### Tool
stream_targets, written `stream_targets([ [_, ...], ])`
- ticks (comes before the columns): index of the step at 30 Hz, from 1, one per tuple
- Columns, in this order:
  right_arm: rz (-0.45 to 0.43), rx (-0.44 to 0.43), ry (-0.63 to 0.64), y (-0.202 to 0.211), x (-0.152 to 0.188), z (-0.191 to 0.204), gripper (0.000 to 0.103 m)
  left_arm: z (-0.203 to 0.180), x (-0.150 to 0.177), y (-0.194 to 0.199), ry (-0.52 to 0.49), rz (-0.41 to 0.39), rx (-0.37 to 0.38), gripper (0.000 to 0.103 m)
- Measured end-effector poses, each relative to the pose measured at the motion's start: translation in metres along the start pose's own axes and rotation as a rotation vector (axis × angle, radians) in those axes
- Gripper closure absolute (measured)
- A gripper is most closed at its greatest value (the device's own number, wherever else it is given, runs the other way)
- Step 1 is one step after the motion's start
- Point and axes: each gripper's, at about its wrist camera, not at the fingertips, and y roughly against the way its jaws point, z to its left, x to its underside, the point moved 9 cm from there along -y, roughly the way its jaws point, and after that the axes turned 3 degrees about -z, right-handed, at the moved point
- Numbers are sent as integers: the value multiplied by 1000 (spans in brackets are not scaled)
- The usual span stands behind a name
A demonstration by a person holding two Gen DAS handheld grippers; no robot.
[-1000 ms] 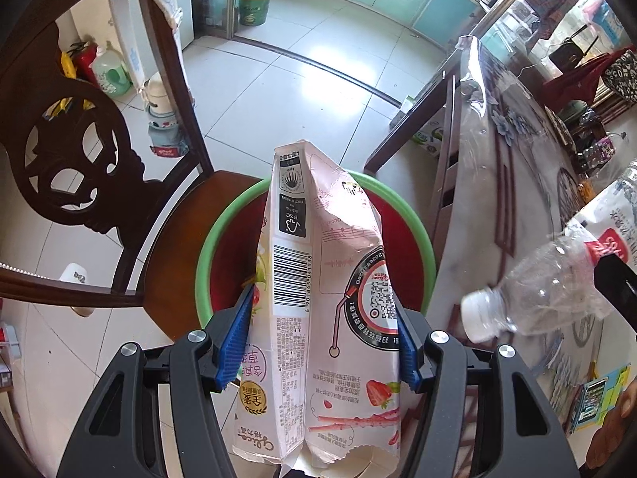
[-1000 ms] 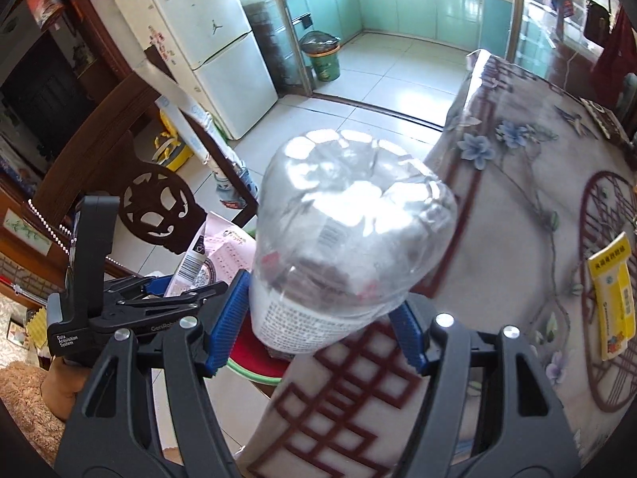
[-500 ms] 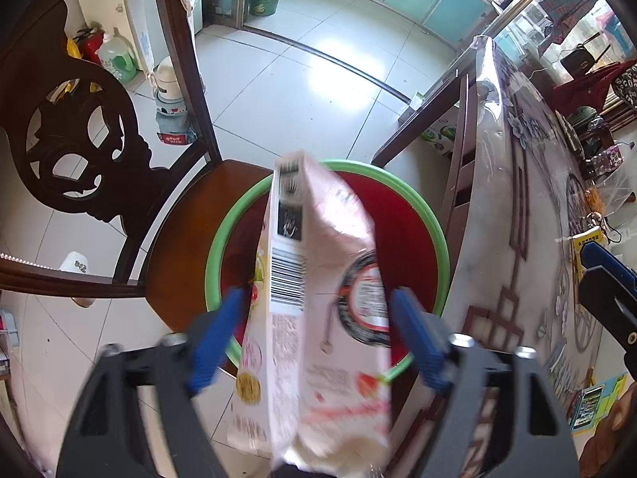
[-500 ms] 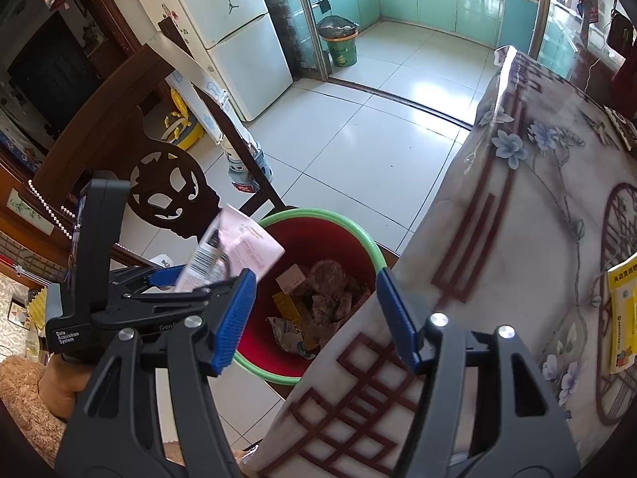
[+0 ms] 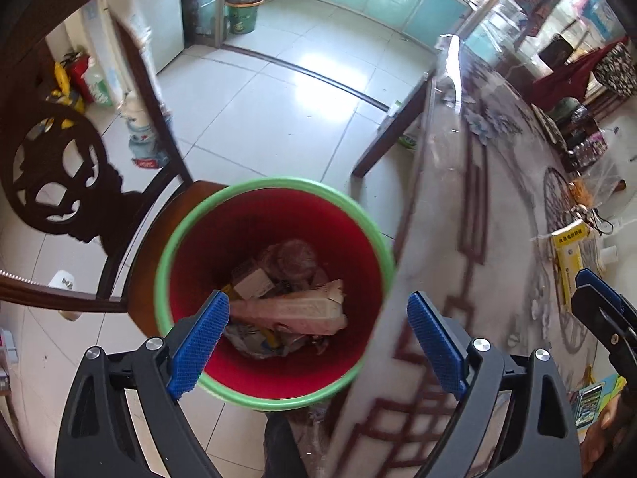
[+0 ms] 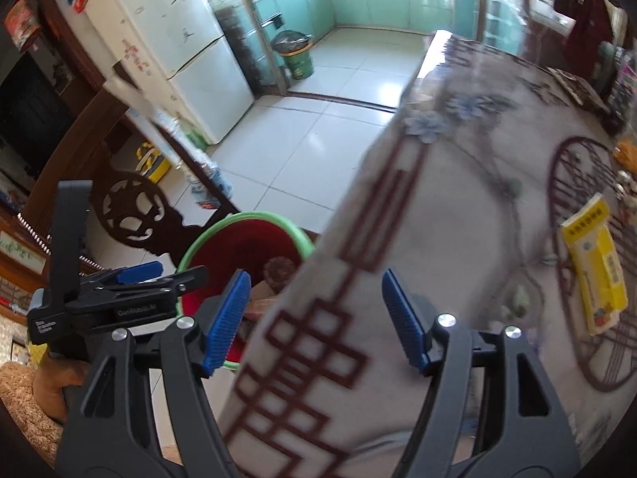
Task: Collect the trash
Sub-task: 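Move both open tools from the bucket back to the table, then grasp the yellow medicine box with the left tool while the right tool grasps the crumpled paper wad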
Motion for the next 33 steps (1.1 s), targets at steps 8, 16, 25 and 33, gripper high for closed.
stream_targets([
  [8,-51,152,-186,50,19,-155,33,-102,18,-10,-110,21,41,16],
  [16,-52,301,-325,93,58,-316,32,-212,47,-22,-186,54,85,16],
  [25,-79,337,-313,92,20,-428,26,-326,63,-21,-292,56,129,16],
  [33,-73,285,-289,35,-38,-466,26,-376,47,-46,-296,85,110,16],
])
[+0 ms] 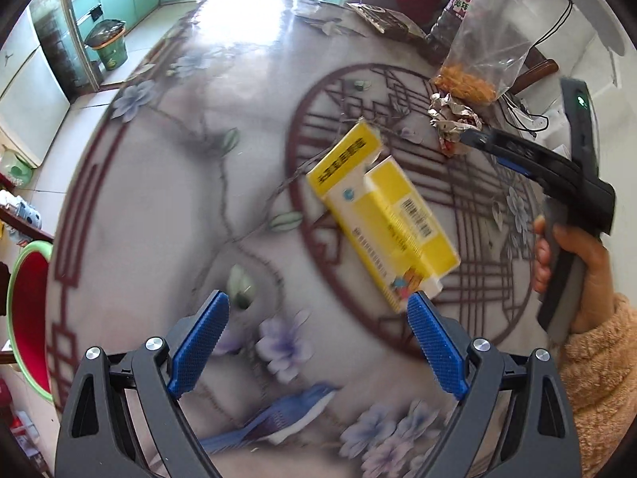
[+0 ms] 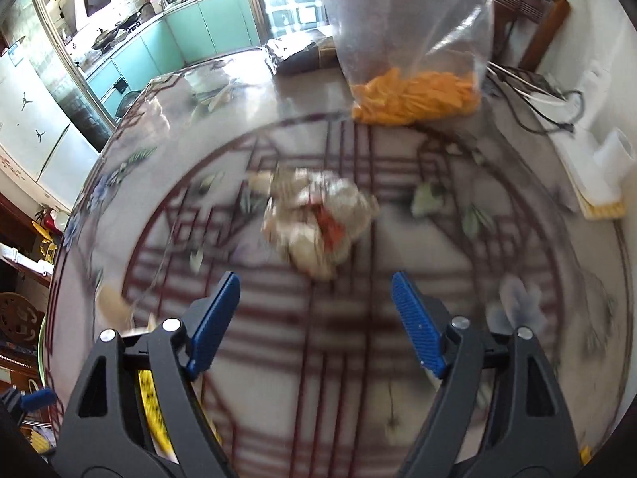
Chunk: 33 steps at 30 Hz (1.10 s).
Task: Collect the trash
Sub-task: 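Grasp the yellow medicine box with the left tool while the right tool grasps the crumpled paper wad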
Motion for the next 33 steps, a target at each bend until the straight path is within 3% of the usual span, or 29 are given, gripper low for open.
stream_targets([
  [4,11,-10,8,-26,-12,1,27,-21,-17,-16,-25,9,-2,16],
  [7,22,-41,9,-40,-13,1,54,-37,-27,-31,-35,13,3,16],
  [10,-14,-60,-4,-34,-13,-1,64,-50,-34,-47,-28,25,11,16],
  [17,-63,-63,-22,-6,-6,-12,64,-68,-44,-78,-33,35,-10,17],
  [22,-76,-38,-3,7,0,-14,64,-72,-46,-81,-60,28,-6,37],
  [26,-85,-39,-2,20,7,-10,64,-77,-49,-72,-109,9,13,62],
  [31,-93,-46,12,34,14,3,64,-76,-49,-60,-123,-5,33,81],
  [32,-95,-50,13,38,16,6,64,-77,-48,-58,-122,-4,55,101],
  [33,-95,-52,13,40,18,8,64,-77,-45,-56,-132,6,56,103],
])
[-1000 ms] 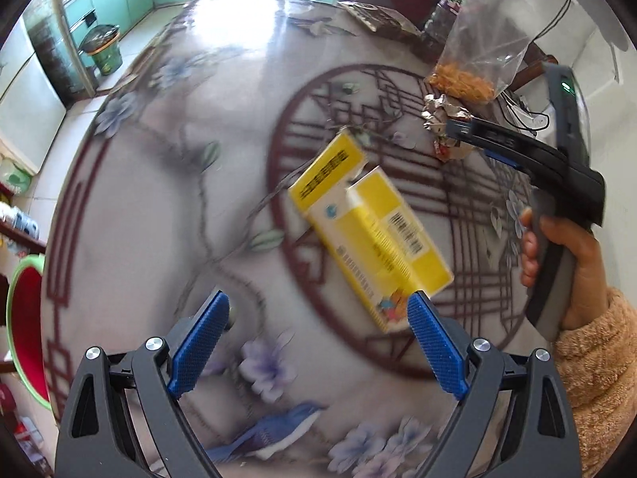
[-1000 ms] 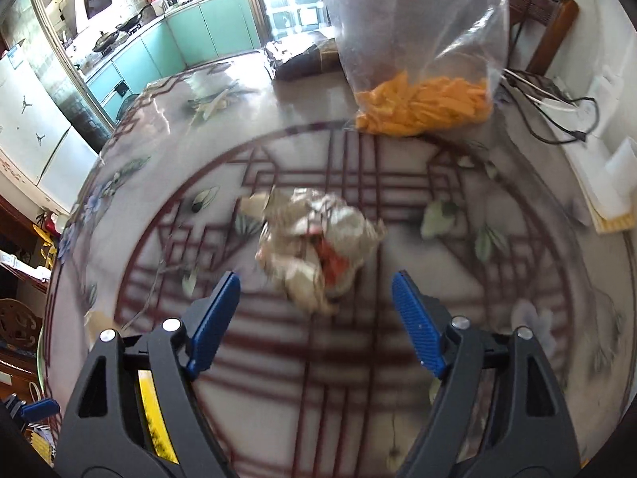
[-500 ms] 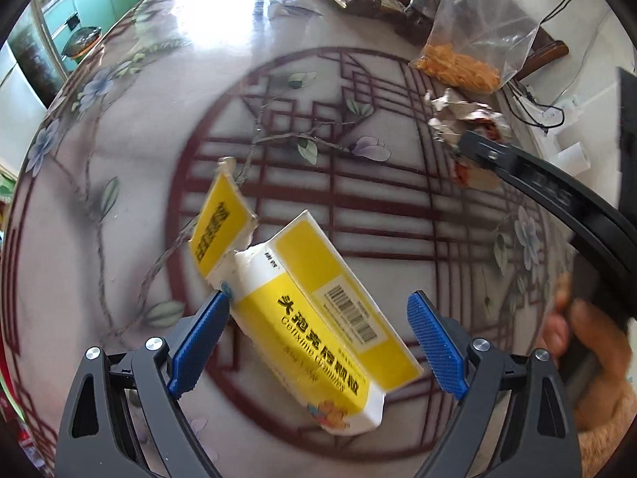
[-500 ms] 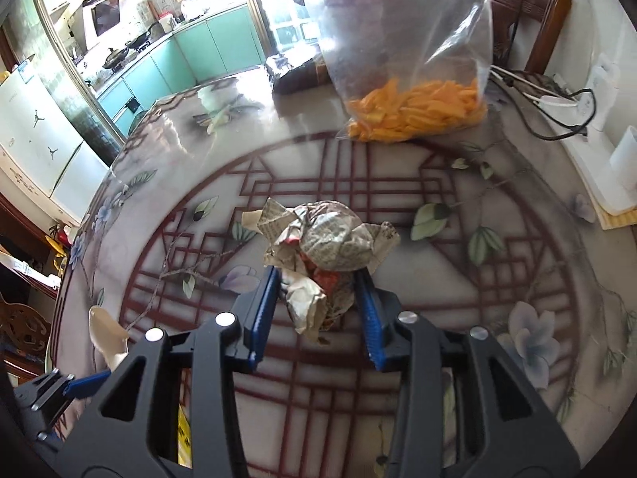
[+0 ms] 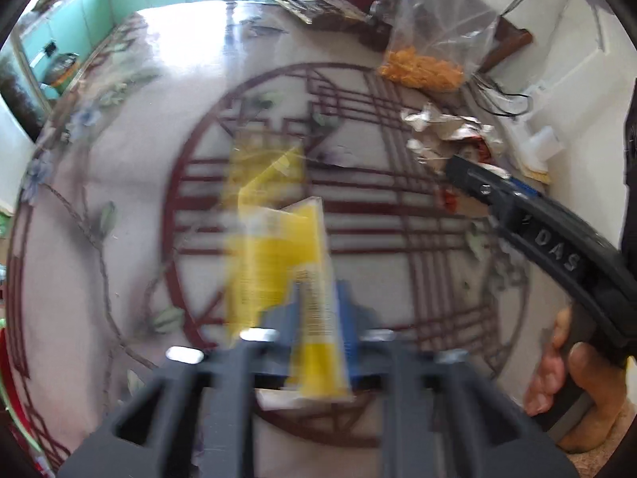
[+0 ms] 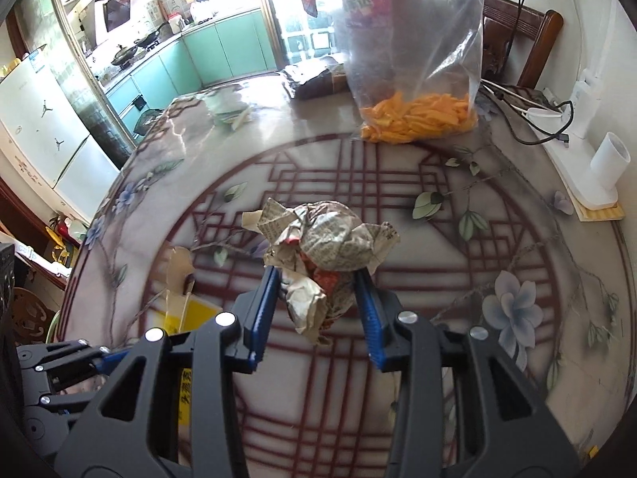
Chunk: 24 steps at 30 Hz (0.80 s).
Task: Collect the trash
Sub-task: 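Grasp the yellow medicine box with the left tool while the right tool grasps the crumpled paper wad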
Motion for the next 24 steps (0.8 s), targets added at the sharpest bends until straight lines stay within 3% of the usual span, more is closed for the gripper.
stream_targets([
  [10,-1,-7,6,27,18,16,64,20,24,28,33,-17,18,103],
  [14,4,-11,13,35,25,24,64,33,23,37,49,-41,-9,103],
  [16,4,-15,18,37,28,29,64,41,18,39,71,-67,-22,66],
  [17,4,-17,18,39,30,31,64,45,14,42,81,-98,-33,26],
  [18,4,-18,19,40,31,33,64,48,10,44,86,-133,-42,17],
  [20,8,-22,19,41,34,36,64,51,4,38,72,-147,-66,18],
  [24,13,-23,13,43,38,38,64,57,6,-4,27,-16,-135,17],
])
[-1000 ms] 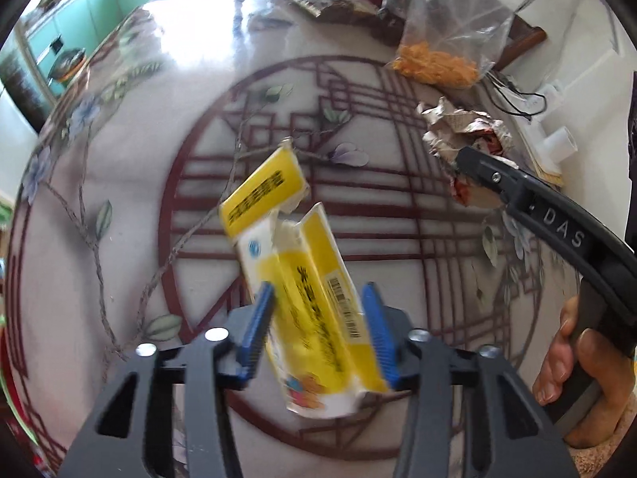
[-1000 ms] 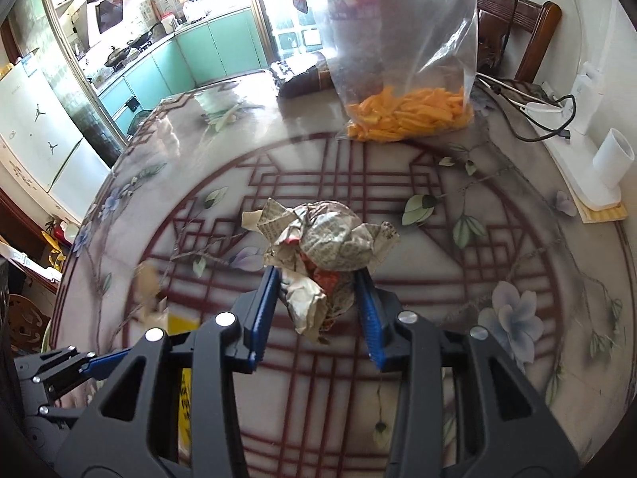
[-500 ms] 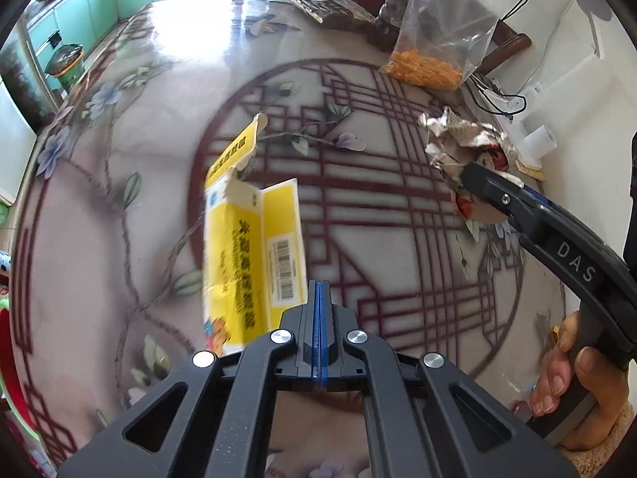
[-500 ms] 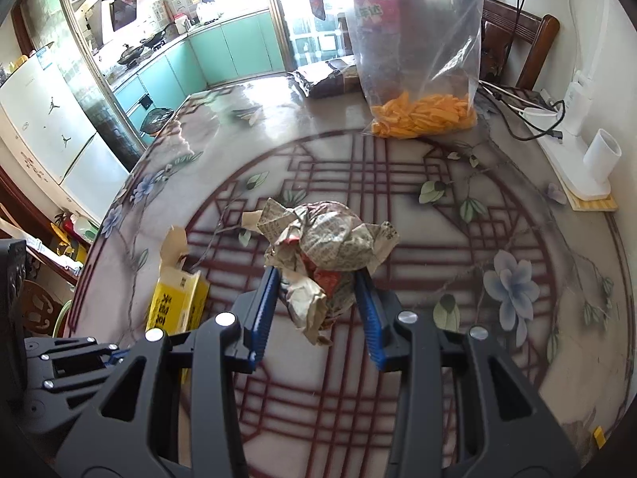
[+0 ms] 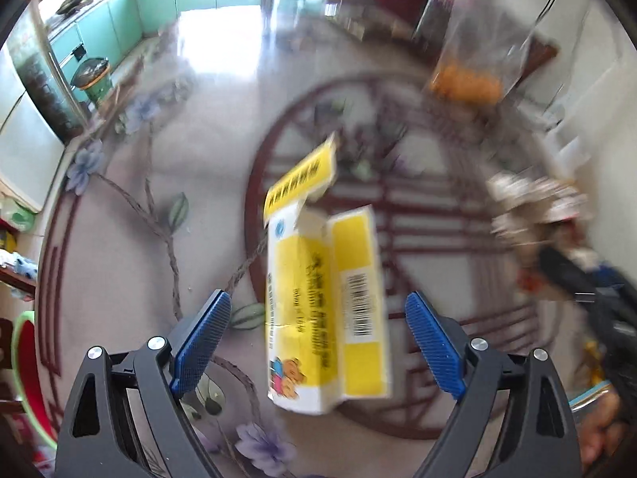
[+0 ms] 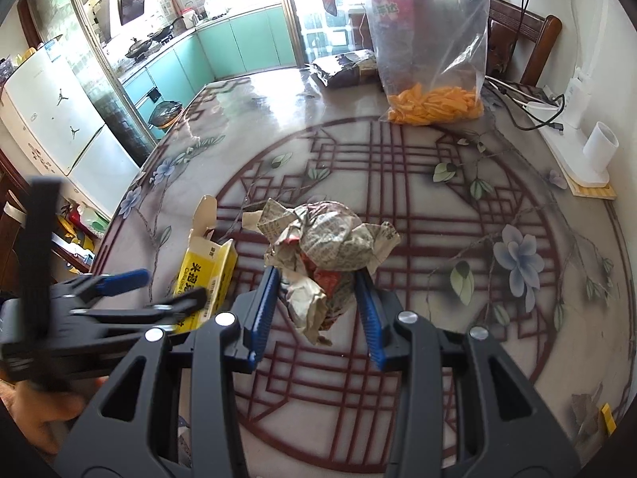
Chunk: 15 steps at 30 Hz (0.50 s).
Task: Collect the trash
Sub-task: 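Grasp the yellow medicine box with the left tool while the right tool grasps the crumpled paper wad, then carry the yellow box and paper wad to the red bucket and open both tools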
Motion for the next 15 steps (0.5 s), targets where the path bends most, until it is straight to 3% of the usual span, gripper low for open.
stream_targets([
  [4,1,9,-6,2,1,-2,64,4,6,-21,52,55,3,21],
  [5,1,13,-9,2,2,-3,64,4,7,-22,49,54,1,26],
  [6,2,17,-13,2,2,-5,64,3,5,-21,26,34,-16,45],
  [8,3,21,-22,2,3,-8,64,-1,4,-21,-7,45,-2,54],
  [15,-2,14,-33,5,2,-6,64,6,-2,16,-17,-23,51,57],
])
